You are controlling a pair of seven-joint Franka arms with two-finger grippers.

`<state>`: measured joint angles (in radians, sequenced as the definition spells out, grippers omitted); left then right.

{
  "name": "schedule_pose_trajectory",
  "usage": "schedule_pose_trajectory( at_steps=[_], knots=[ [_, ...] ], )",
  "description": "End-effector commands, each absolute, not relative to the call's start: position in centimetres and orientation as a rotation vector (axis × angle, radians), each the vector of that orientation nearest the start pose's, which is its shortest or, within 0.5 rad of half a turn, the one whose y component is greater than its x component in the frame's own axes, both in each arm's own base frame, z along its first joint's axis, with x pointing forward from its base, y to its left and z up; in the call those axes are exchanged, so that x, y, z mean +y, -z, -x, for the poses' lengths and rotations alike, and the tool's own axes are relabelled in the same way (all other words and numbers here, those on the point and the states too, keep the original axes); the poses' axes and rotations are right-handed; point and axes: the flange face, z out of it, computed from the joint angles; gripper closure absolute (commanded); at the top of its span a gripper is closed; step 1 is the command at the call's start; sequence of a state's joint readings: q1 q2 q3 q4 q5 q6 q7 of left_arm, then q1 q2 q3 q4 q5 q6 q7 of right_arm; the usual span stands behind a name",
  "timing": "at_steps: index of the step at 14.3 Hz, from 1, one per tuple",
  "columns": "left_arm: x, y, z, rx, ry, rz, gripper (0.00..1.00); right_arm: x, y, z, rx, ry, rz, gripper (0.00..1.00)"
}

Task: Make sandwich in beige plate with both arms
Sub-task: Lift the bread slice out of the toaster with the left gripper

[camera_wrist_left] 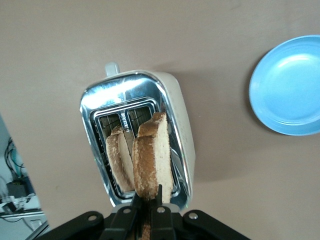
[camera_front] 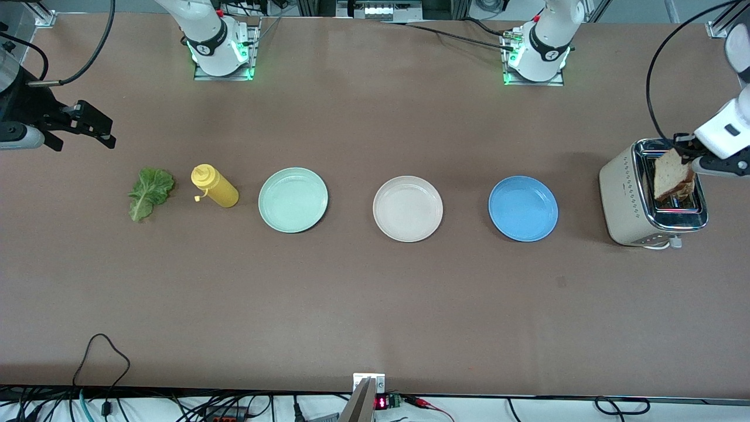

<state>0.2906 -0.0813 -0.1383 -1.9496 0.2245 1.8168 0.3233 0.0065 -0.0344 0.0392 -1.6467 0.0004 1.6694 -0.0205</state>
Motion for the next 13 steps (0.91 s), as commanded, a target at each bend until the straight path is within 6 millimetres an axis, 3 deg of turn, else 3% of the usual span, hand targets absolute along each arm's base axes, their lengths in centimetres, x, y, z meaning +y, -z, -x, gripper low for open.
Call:
schedule_pose_trajectory(
  at_steps=[1, 4, 7, 10, 13],
  knots=[
    [5.8, -55.1, -53.5, 0.416, -0.166, 2.909, 0.99, 2.7, -62.1, -54.8, -0.114, 0.104, 3.147, 0.0],
    [-0.3, -54.8, -54.2, 0.544, -0.178, 2.921, 0.99, 2.7, -62.1, -54.8, -0.114, 0.104, 3.147, 0.0],
    [-4.9, -50.9, -55.2, 0.532, -0.282, 3.043, 0.99, 2.7, -62.1, -54.8, -0.114, 0.106, 3.145, 0.0],
    [-11.1, -48.5, -55.5, 0.433, -0.35, 3.129, 0.99, 2.7, -62.1, -54.8, -0.114, 0.106, 3.143, 0.0],
    [-16.8, -48.3, -54.6, 0.202, -0.436, 3.287, 0.99, 2.7, -62.1, -54.8, -0.114, 0.106, 3.143, 0.0]
  ],
)
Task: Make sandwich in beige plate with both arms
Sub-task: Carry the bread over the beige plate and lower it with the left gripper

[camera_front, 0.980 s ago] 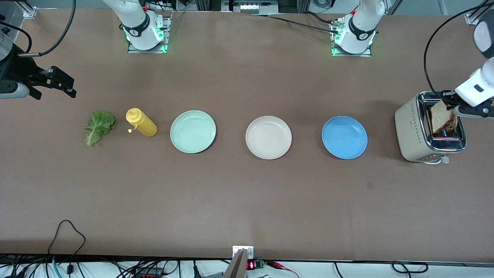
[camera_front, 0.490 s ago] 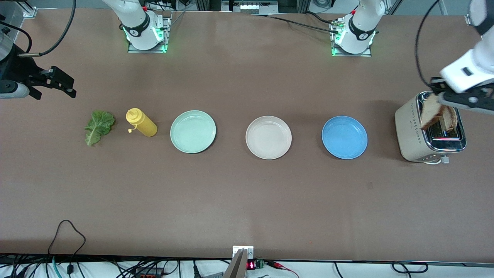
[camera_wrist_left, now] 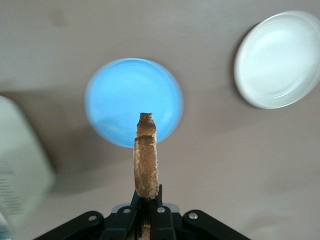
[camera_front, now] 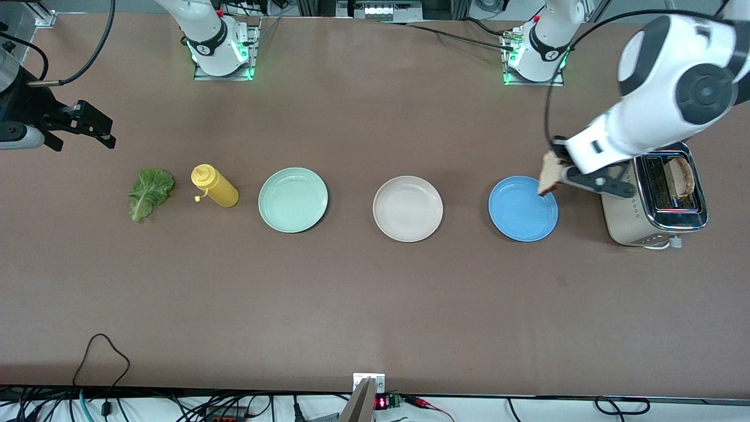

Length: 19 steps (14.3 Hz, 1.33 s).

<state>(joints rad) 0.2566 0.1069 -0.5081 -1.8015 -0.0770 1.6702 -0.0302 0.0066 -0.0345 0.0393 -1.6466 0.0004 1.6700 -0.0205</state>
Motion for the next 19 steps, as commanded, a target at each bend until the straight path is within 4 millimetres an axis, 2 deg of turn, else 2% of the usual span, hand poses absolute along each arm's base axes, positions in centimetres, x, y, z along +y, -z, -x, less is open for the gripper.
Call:
schedule_pose_trajectory(
  at_steps=[1, 3, 5, 6, 8, 11, 14, 16, 19],
  knots=[
    [-18.3, -47.6, -54.7, 0.121, -0.515, 3.363, 0.99, 2.7, -62.1, -54.8, -0.114, 0.106, 3.143, 0.0],
    [-19.7, -45.1, -56.5, 0.014, -0.723, 3.535, 0.99, 2.7, -62.1, -54.8, -0.114, 0.106, 3.143, 0.0],
    [-20.6, -43.1, -58.5, -0.106, -0.734, 3.684, 1.0, 2.7, -62.1, -54.8, -0.114, 0.106, 3.143, 0.0],
    [-21.5, -42.5, -58.8, -0.104, -0.704, 3.724, 1.0, 2.7, -62.1, -54.8, -0.114, 0.106, 3.143, 0.0],
    [-23.2, -41.3, -59.5, -0.01, -0.567, 3.802, 1.0, 2.7, -62.1, -54.8, -0.114, 0.106, 3.143, 0.0],
    [-23.3, -37.4, -60.2, 0.176, -0.443, 3.945, 1.0, 2.7, -62.1, -54.8, -0.114, 0.106, 3.143, 0.0],
    [-23.1, -32.7, -59.9, 0.317, -0.295, 4.013, 1.0, 2.7, -62.1, -54.8, -0.114, 0.106, 3.143, 0.0],
    [-23.6, -29.6, -58.6, 0.433, -0.178, 4.02, 1.0, 2.7, -62.1, -54.8, -0.114, 0.106, 3.143, 0.0],
    [-23.9, -26.4, -57.6, 0.451, -0.043, 4.123, 1.0, 2.7, -62.1, -54.8, -0.114, 0.106, 3.143, 0.0]
  ],
)
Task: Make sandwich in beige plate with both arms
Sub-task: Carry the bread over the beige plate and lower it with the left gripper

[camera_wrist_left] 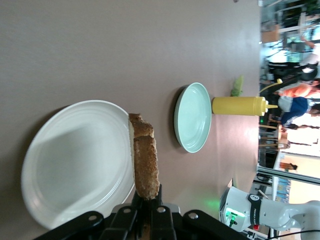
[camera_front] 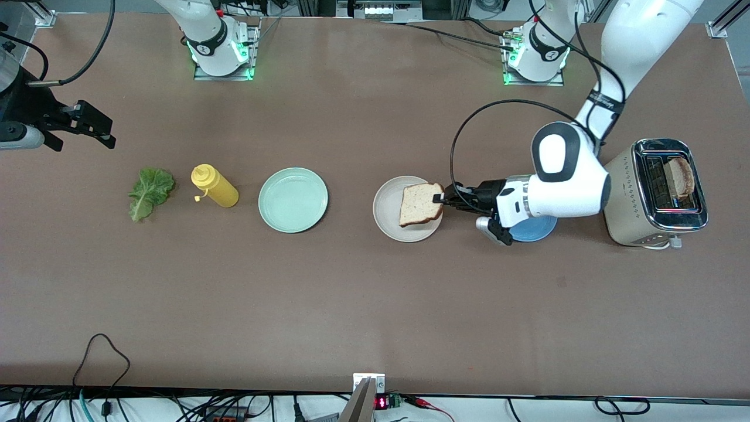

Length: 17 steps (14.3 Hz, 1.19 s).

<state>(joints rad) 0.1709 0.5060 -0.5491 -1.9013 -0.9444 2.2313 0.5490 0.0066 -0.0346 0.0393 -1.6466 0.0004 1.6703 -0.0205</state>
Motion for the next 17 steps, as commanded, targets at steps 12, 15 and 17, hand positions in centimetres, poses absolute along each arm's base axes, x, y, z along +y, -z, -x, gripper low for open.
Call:
schedule_pose_trajectory(
  at_steps=[12, 15, 17],
  knots=[
    [-27.2, -20.7, -55.4, -0.265, -0.034, -2.138, 1.0, 2.7, -62.1, -54.8, -0.114, 0.106, 3.143, 0.0],
    [-26.2, -20.4, -55.5, -0.249, -0.03, -2.138, 1.0, 2.7, -62.1, -54.8, -0.114, 0.106, 3.143, 0.0],
    [-26.8, -19.9, -55.1, -0.254, -0.015, -2.138, 1.0, 2.6, -62.1, -54.8, -0.111, 0.106, 3.143, 0.0]
  ],
)
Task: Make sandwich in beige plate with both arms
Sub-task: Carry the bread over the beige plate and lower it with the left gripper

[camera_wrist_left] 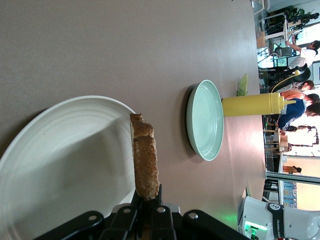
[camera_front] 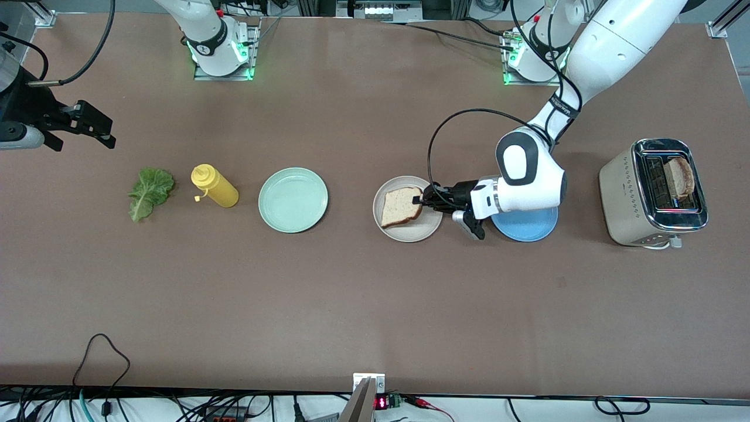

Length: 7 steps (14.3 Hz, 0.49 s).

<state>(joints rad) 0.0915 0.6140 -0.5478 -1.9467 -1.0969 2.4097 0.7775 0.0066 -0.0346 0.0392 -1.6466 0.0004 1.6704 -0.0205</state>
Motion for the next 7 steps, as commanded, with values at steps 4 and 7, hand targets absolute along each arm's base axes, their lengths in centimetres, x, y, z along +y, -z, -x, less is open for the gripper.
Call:
schedule_pose_trajectory(
  at_steps=[4, 7],
  knots=[
    [-26.6, -19.1, -54.6, -0.243, 0.007, -2.139, 1.0, 2.7, -62.1, -54.8, -0.114, 0.106, 3.143, 0.0],
    [-26.9, -18.6, -54.3, -0.242, 0.019, -2.136, 0.27, 2.7, -62.1, -54.8, -0.114, 0.106, 3.143, 0.0]
  ],
)
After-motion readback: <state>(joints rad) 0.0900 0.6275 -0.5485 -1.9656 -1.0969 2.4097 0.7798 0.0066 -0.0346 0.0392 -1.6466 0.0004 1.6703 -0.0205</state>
